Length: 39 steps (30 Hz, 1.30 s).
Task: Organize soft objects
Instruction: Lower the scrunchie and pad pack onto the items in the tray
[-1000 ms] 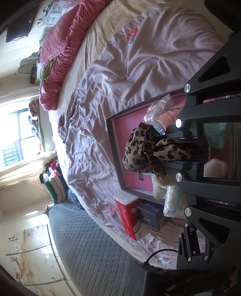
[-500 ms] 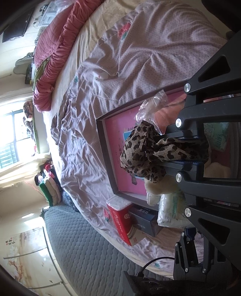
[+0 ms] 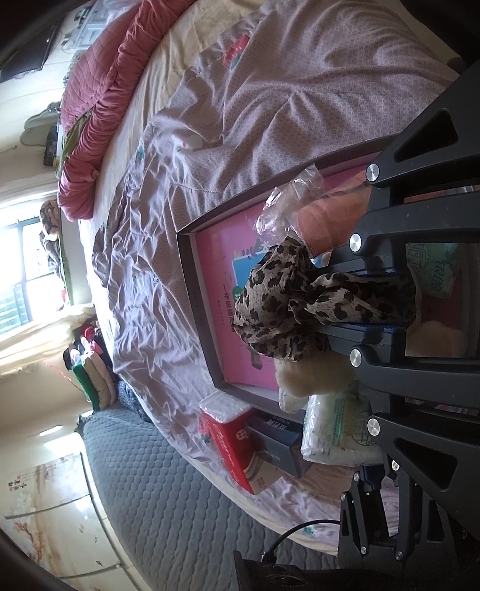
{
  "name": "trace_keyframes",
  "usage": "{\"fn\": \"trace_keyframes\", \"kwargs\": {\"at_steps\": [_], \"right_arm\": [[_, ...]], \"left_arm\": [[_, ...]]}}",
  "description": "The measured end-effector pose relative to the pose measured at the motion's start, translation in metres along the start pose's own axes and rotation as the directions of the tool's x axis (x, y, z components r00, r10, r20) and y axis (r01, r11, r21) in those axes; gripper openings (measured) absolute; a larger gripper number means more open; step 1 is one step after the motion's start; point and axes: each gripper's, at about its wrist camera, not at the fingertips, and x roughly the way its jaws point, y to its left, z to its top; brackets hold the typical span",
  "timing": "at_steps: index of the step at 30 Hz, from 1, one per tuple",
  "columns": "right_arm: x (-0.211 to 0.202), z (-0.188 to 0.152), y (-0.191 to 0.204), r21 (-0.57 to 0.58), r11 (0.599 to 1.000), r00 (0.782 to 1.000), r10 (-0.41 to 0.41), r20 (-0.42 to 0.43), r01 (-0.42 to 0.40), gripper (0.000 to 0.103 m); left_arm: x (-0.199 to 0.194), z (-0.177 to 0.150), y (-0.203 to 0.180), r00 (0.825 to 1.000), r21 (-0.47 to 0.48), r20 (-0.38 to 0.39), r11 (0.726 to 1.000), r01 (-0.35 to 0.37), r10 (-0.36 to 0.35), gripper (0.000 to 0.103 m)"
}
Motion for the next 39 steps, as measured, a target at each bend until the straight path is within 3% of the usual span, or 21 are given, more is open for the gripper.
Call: {"fn": "trace_keyframes", "kwargs": {"at_steps": [16, 21, 32, 39], "right_arm": [[-0.003, -0.002, -0.001, 0.012, 1.0, 1.0, -0.003, 0.008, 0.003, 0.031], [-0.008, -0.001, -0.005, 0.024, 1.0, 1.0, -0.009, 0.016, 0.009, 0.04], [-0.004, 0.002, -0.004, 0.014, 1.0, 1.0, -0.015, 0.025, 0.015, 0.042], [0.002, 0.005, -0.003, 0.017, 1.0, 1.0, -0.004, 0.028, 0.003, 0.05]], "left_arm": [[0.001, 0.0, -0.004, 1.0, 0.013, 0.007, 1.0, -0.009, 0.009, 0.02], [-0.001, 0.001, -0.002, 1.0, -0.005, 0.019, 1.0, 0.013, -0.013, 0.021], [-0.003, 0.0, -0.001, 1.0, -0.003, 0.027, 1.0, 0.005, -0.005, 0.021], [-0.002, 0.0, -0.002, 1.0, -0.002, 0.024, 1.0, 0.002, -0.002, 0.021]]}}
